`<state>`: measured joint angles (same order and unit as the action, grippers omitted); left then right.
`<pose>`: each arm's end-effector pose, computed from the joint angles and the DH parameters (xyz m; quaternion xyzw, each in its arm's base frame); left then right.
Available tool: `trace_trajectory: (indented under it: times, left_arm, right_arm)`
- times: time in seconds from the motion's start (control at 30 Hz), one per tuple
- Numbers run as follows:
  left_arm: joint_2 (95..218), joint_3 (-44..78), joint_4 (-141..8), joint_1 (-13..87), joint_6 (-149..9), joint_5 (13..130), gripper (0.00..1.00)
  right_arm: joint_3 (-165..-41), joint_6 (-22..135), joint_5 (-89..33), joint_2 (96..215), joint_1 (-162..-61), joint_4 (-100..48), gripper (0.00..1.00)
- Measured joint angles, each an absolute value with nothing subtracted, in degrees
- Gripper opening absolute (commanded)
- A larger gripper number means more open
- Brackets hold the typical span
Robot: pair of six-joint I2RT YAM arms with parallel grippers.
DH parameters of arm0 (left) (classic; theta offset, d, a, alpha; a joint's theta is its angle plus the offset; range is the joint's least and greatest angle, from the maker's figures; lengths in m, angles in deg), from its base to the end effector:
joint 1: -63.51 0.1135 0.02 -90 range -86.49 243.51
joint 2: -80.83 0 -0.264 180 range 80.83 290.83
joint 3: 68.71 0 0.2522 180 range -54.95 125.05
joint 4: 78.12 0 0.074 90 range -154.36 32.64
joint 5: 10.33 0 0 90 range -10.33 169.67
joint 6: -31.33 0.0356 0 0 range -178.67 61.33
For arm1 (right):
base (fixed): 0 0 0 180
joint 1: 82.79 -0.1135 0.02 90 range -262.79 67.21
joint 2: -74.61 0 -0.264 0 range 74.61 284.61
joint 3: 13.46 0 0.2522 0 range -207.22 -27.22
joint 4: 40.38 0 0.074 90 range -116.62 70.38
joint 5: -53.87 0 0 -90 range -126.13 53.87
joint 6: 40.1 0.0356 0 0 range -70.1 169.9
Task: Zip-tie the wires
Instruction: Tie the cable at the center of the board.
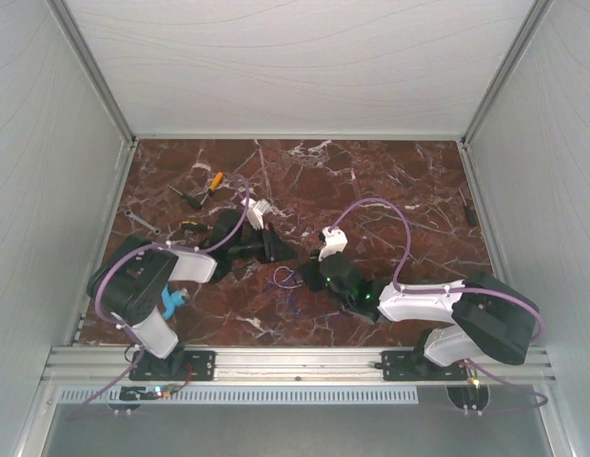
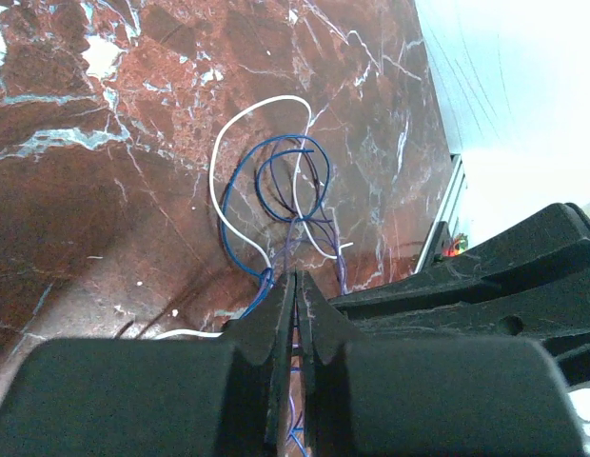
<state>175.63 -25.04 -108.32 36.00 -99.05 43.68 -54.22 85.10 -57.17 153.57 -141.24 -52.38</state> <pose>0.2532 -0.1555 0.1435 0.0862 0.7982 -0.5122 0.3052 0.1489 0.2182 0.1693 -0.0737 0.8370 0.2728 0.4685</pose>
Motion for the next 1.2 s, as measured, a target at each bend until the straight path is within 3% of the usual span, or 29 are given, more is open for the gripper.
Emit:
trace_trajectory:
  times: [0.97,1.2]
  left_arm:
    - [178.6,-23.3,-106.7,39.8,-97.0,42.3,0.00]
    - [179.7,-21.6,-106.9,44.2,-95.2,47.9,0.00]
  right_arm:
    - [-52.1,85.2,-57.4,153.5,-141.4,-52.9,0.00]
    - [-50.2,85.2,-57.3,152.9,-141.6,-50.0,0.00]
